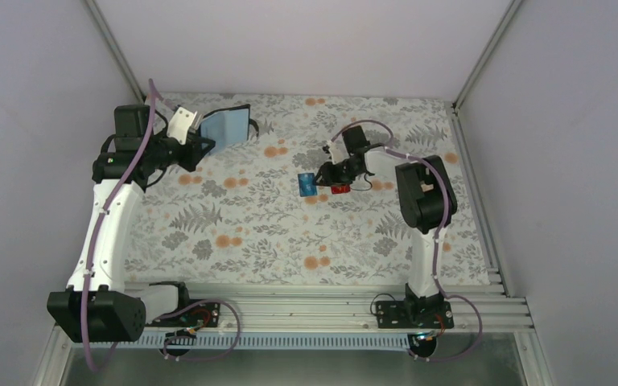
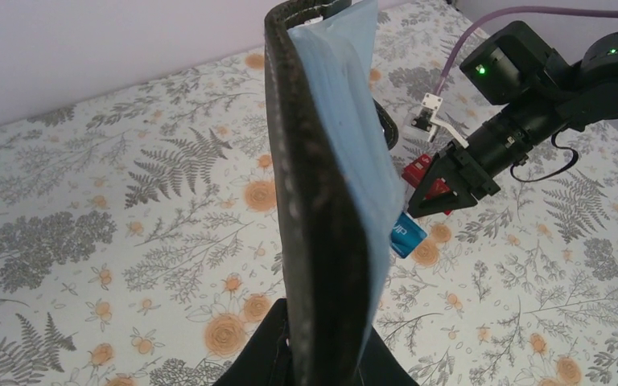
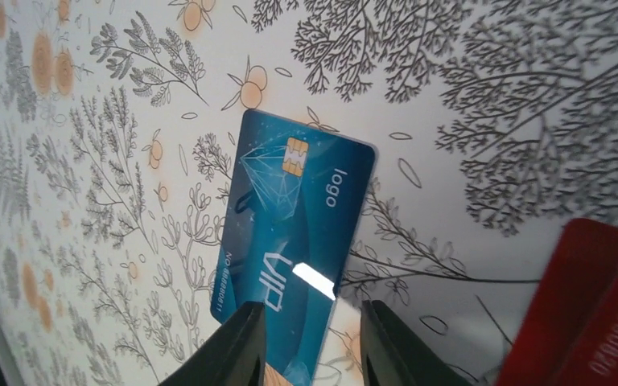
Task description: Take the credit cards out of the card holder
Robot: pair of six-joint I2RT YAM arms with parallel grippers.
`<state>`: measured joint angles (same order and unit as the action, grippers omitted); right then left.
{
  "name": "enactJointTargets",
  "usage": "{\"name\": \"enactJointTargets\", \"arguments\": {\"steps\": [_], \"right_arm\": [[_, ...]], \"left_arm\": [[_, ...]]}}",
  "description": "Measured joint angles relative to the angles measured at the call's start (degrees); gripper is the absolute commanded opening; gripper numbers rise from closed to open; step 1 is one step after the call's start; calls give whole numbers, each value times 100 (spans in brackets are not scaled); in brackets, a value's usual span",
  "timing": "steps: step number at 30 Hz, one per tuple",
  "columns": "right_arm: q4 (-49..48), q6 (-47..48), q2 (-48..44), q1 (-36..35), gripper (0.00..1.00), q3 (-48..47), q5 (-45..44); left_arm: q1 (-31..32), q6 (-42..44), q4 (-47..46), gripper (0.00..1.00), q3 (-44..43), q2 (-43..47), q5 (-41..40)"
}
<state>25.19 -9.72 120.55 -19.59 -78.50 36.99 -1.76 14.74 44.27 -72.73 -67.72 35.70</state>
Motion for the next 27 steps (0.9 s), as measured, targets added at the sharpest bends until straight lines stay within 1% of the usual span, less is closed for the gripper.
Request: {"name": "enactJointTargets", "arguments": {"steps": [3, 5, 8, 9, 10, 11, 12, 15, 18, 21, 25, 26, 27], "right_arm": [[122, -20, -162, 0, 40, 0, -214], [186, -13, -409, -13, 45, 0, -343], [151, 81, -1104, -63, 59, 39, -415], [55, 155, -1464, -107, 64, 94, -380], [-59, 188, -1803, -162, 73, 162, -319], [-326, 306, -2315, -267, 90, 308, -197], [-490, 317, -2691, -363, 98, 404, -85], [-1405, 428, -3877, -835, 99, 734, 345], [-2186, 417, -4334, -1305, 99, 831, 575], [-2524, 411, -4227, -1606, 99, 789, 542], [-2535, 380, -3779, -1714, 99, 647, 337], [-2527, 380, -3679, -1714, 98, 619, 323], [-2520, 380, -3602, -1716, 90, 597, 334]], "left_arm": [[-2, 11, 11, 3, 0, 0, 96], [-2, 50, 37, 3, 0, 0, 234], [-2, 157, 94, 3, 0, 0, 664], [-2, 195, 109, 2, 0, 0, 782], [-2, 269, 155, 2, 0, 0, 1001], [-2, 321, 195, 2, 0, 0, 1150], [0, 400, 240, 2, 0, 2, 1344], [0, 634, 450, 2, 0, 9, 1919], [0, 911, 664, 2, 0, 22, 2426], [0, 1266, 931, 2, 0, 55, 2874], [0, 1784, 1346, 2, -17, 136, 3342], [2, 1895, 1440, 2, -28, 157, 3429], [0, 2017, 1539, 2, -37, 184, 3523]]}}
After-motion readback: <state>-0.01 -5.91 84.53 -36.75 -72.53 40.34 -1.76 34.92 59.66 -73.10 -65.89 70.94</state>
